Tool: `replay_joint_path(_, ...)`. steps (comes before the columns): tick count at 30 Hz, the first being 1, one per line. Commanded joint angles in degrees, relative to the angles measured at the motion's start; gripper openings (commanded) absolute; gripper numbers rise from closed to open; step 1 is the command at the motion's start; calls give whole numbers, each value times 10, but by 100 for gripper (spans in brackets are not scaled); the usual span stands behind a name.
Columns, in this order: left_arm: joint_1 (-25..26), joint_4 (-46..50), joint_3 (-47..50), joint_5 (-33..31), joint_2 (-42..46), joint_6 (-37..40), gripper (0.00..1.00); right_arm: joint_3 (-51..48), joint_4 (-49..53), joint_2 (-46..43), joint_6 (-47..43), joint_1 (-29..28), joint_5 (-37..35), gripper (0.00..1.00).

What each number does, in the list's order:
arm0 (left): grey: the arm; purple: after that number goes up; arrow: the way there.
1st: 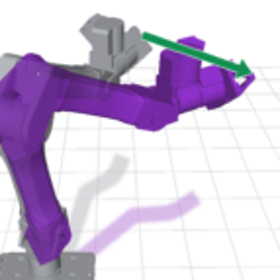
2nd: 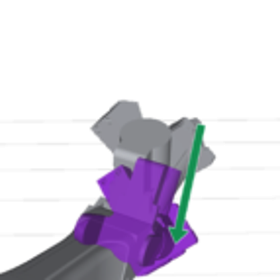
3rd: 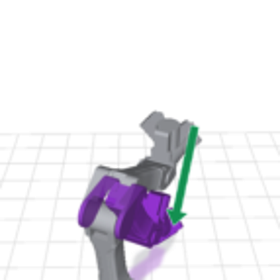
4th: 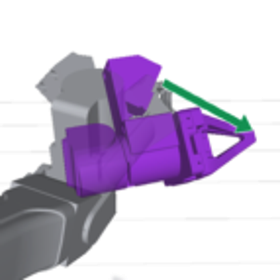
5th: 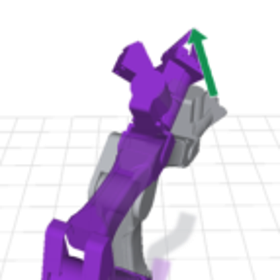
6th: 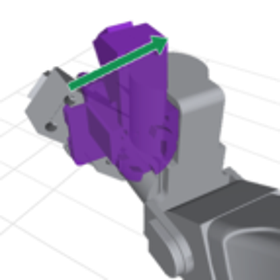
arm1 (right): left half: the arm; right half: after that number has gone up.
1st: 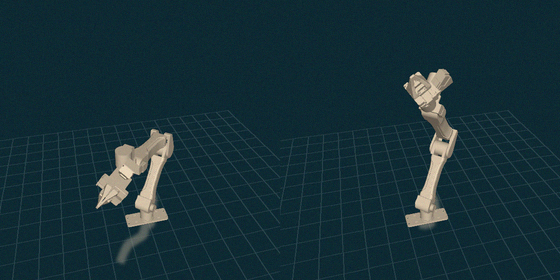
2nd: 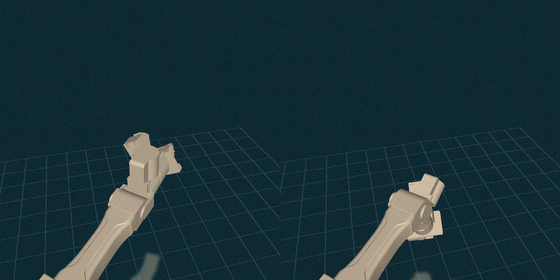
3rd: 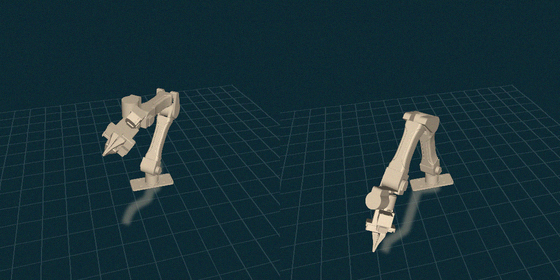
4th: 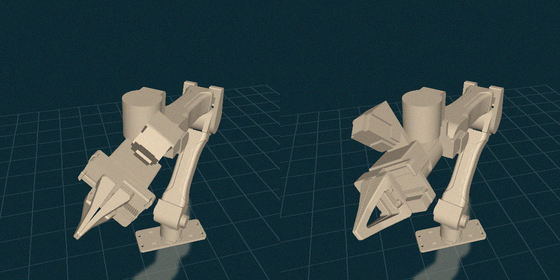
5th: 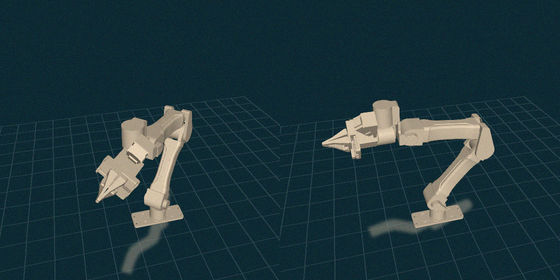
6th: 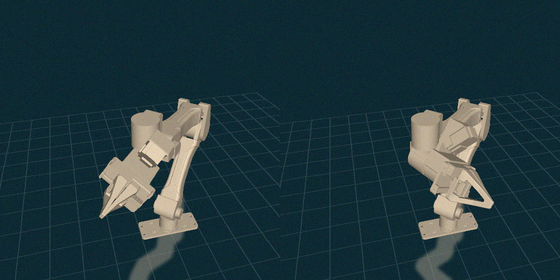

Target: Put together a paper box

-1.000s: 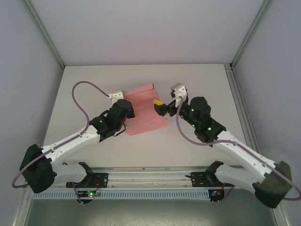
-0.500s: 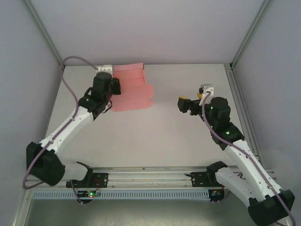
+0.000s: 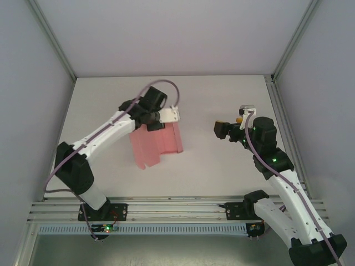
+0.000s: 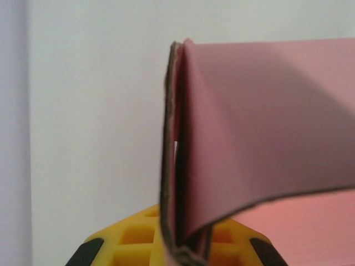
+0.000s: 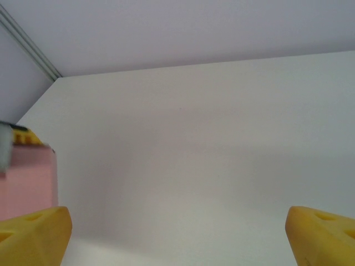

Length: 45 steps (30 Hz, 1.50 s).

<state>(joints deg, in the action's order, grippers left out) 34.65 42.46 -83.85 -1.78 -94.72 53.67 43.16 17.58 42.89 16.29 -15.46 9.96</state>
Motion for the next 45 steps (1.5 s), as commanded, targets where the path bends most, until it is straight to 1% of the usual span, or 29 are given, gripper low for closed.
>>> replay_joint_path(1, 40, 53, -17, -57, -43, 169, 0, -15, 13, -9, -7, 6, -7, 98)
replay_joint_path(4, 83, 38, -18, -93, -95, 209, 0, -19, 19, -15, -8, 6, -8, 98)
replay_joint_path(7, 119, 39, -36, -131, -156, 231, 0, -25, 20, -20, -11, 7, -18, 98)
replay_joint_path(9, 130, 43, -62, -128, -193, 229, 0, -28, 19, -23, -10, 7, -26, 98)
replay_joint_path(10, 134, 42, -76, -126, -207, 220, 3, -29, 17, -23, -11, 7, -26, 98)
replay_joint_path(11, 135, 47, -94, -123, -217, 213, 18, -29, 17, -22, -12, 7, -25, 98)
replay_joint_path(12, 136, 54, -112, -114, -223, 205, 30, -29, 17, -21, -14, 7, -22, 98)
replay_joint_path(14, 136, 68, -136, -99, -224, 196, 40, -28, 18, -20, -16, 9, -17, 98)
replay_joint_path(15, 138, 70, -144, -89, -218, 190, 61, -29, 18, -18, -17, 8, -17, 98)
replay_joint_path(16, 138, 71, -149, -77, -210, 188, 99, -28, 17, -16, -18, 9, -18, 98)
replay_joint_path(19, 144, 44, -135, -31, -165, 177, 100, -27, 15, -5, -20, 9, -17, 98)
replay_joint_path(21, 144, -13, -104, 5, -119, 155, 100, -22, 7, 9, -31, 8, -8, 98)
replay_joint_path(22, 143, -40, -90, 18, -94, 133, 100, -17, 3, 17, -48, 8, 8, 98)
replay_joint_path(26, 136, -116, -46, 95, 11, 3, 100, 11, -32, 71, -127, 6, 106, 98)
replay_joint_path(27, 136, -132, -32, 108, 38, -35, 100, 21, -44, 92, -138, 4, 124, 98)
replay_joint_path(29, 133, -150, -12, 109, 81, -115, 100, 40, -63, 130, -155, 2, 158, 98)
replay_joint_path(30, 130, -175, 6, 97, 102, -169, 100, 50, -71, 154, -161, -4, 176, 98)
replay_joint_path(31, 127, -194, 22, 72, 119, -221, 100, 62, -69, 178, -171, -11, 185, 98)
replay_joint_path(32, 124, -207, 37, 30, 135, -285, 100, 78, -56, 207, -183, -24, 180, 98)
replay_joint_path(34, 112, -203, 51, -73, 160, -416, 100, 111, -21, 262, -212, -56, 143, 97)
replay_joint_path(35, 98, -197, 66, -107, 177, -483, 100, 131, 4, 292, -243, -78, 124, 96)
replay_joint_path(37, 64, -198, 117, -139, 217, -562, 100, 165, 48, 342, -305, -113, 104, 95)
replay_joint_path(38, 46, -200, 150, -166, 243, -598, 100, 179, 62, 369, -333, -129, 97, 95)
replay_joint_path(40, 15, -196, 213, -227, 290, -680, 100, 204, 73, 413, -360, -146, 87, 93)
replay_joint_path(42, -26, -194, 270, -240, 336, -745, 100, 225, 62, 459, -362, -153, 86, 88)
replay_joint_path(43, -41, -189, 290, -234, 354, -763, 100, 234, 53, 481, -354, -154, 82, 86)
replay_joint_path(45, -59, -182, 325, -227, 385, -779, 100, 255, 44, 527, -341, -155, 71, 78)
